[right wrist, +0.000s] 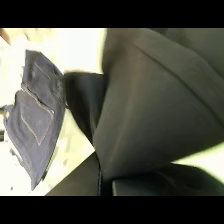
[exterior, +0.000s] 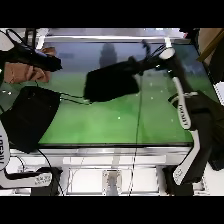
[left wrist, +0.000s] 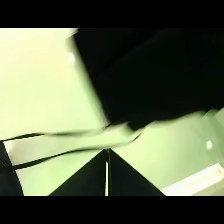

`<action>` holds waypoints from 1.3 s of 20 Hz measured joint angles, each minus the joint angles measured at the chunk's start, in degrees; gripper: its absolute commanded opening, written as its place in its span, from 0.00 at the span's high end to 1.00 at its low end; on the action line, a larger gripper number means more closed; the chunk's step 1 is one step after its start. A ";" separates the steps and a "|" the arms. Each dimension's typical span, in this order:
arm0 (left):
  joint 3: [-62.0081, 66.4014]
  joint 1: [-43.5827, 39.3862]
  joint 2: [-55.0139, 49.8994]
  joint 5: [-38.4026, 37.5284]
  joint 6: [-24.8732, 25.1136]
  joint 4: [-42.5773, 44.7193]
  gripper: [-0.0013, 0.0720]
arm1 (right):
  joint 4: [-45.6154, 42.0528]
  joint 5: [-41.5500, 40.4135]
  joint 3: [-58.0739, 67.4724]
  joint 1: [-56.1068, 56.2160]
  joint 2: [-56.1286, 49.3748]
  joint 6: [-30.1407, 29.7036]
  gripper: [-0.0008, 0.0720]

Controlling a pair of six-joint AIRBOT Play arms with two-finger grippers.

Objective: Fold the clothes and pants, and hang the long-sleeved shirts on hangers.

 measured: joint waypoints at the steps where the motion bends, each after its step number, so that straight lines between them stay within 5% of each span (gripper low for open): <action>1: 0.00 0.00 0.74 -0.02 0.00 0.00 0.96 | -1.84 1.20 0.17 -2.67 2.23 0.44 0.98; 16: 0.00 -0.31 3.80 4.17 -6.71 -3.28 0.96 | -17.97 26.18 -1.22 -58.27 23.65 1.81 0.98; 23: 0.00 -0.35 3.80 5.25 -7.04 -7.87 0.96 | -33.53 31.36 -17.07 -68.74 28.41 -0.35 0.97; 26: 0.00 -0.35 3.80 5.33 -7.10 -8.52 0.96 | -37.05 32.35 -21.29 -69.55 29.14 0.52 0.33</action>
